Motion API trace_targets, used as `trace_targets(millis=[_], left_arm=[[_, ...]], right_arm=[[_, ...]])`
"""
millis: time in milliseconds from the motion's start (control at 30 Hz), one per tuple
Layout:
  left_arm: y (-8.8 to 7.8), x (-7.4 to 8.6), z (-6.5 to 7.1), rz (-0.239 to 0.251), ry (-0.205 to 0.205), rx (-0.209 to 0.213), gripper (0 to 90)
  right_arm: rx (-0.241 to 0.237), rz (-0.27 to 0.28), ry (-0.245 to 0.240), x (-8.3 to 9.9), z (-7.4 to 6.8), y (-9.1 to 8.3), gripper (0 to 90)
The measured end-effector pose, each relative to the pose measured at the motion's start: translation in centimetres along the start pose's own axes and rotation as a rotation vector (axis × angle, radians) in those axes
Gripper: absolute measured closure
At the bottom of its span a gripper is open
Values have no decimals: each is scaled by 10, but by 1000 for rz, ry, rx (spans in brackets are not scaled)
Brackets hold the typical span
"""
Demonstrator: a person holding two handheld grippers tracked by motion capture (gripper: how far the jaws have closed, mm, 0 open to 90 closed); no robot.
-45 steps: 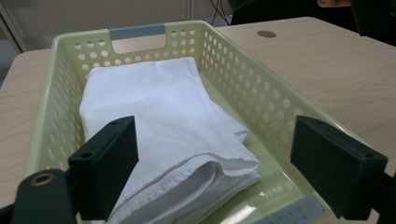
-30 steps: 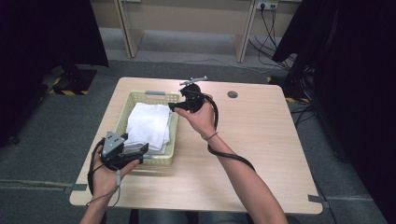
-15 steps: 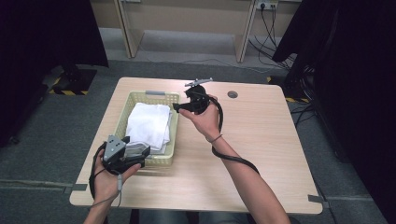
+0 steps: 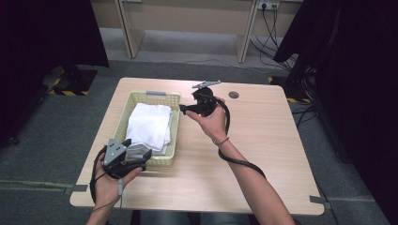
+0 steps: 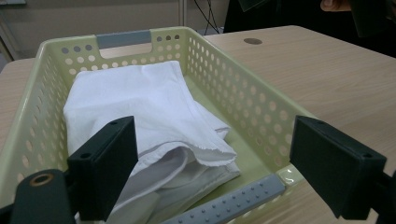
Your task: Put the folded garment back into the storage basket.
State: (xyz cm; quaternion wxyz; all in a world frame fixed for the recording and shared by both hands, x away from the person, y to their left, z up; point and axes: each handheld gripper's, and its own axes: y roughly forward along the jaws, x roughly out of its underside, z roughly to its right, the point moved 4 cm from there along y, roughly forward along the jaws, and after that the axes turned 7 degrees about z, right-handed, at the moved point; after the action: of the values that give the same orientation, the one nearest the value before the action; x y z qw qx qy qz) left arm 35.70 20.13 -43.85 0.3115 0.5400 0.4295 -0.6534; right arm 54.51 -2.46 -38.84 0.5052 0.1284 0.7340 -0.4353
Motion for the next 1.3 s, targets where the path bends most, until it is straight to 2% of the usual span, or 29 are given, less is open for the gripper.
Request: trace_targets(millis=[1300], left_arm=[[-13, 11, 13, 70, 9, 14, 150]], right_arm=[[51, 31, 25, 23, 24, -30, 200]])
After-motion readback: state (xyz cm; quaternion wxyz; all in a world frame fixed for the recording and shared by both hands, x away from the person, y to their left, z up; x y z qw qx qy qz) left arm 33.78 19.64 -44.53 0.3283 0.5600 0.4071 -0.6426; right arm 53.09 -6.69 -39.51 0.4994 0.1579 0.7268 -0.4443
